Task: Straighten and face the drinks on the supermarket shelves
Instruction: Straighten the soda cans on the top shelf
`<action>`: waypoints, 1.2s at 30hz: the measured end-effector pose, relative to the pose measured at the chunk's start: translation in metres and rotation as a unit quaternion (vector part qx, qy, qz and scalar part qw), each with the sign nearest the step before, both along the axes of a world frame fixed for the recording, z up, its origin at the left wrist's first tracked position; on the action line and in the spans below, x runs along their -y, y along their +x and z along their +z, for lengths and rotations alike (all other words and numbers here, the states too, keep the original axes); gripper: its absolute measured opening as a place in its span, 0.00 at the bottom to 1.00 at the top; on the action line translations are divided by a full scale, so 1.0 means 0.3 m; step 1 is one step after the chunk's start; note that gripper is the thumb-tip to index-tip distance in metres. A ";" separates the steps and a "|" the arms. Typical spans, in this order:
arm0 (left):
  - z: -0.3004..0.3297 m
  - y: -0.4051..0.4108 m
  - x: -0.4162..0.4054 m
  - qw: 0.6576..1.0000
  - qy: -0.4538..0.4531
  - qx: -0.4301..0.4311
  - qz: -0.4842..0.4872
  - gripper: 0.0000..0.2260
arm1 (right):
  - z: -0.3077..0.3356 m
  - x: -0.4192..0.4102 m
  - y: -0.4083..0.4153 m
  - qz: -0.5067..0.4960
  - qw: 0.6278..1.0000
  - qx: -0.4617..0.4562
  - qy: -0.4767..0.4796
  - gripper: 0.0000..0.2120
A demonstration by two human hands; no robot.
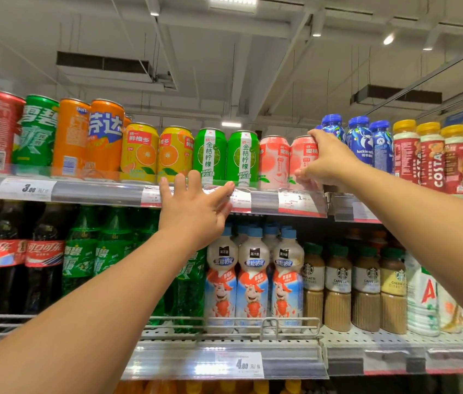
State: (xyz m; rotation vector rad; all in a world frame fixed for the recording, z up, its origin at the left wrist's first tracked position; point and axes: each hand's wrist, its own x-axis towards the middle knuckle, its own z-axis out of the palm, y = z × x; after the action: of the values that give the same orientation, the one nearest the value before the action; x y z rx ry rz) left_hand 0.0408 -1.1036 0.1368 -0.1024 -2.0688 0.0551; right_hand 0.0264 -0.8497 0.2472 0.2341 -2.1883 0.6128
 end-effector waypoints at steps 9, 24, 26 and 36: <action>-0.003 -0.006 0.002 1.000 -0.002 -0.009 0.000 0.21 | -0.013 -0.005 0.005 -0.003 1.000 -0.002 0.012 0.44; 0.003 0.008 0.005 1.000 -0.011 0.016 0.010 0.21 | -0.340 0.092 0.064 -0.010 0.978 -0.161 0.136 0.29; 0.006 0.018 -0.001 1.000 -0.007 0.024 0.013 0.21 | -0.388 0.115 0.057 0.000 0.968 -0.153 0.201 0.25; -0.010 0.162 0.199 0.990 -0.094 0.102 -0.005 0.25 | -0.427 0.140 0.017 -0.014 0.973 -0.125 0.193 0.23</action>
State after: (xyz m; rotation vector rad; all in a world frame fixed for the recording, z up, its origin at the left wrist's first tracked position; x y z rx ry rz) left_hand 0.0894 -1.1634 0.1339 -0.2431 -2.2633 0.2413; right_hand 0.0314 -0.8919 0.1190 0.4583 -2.0436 0.1259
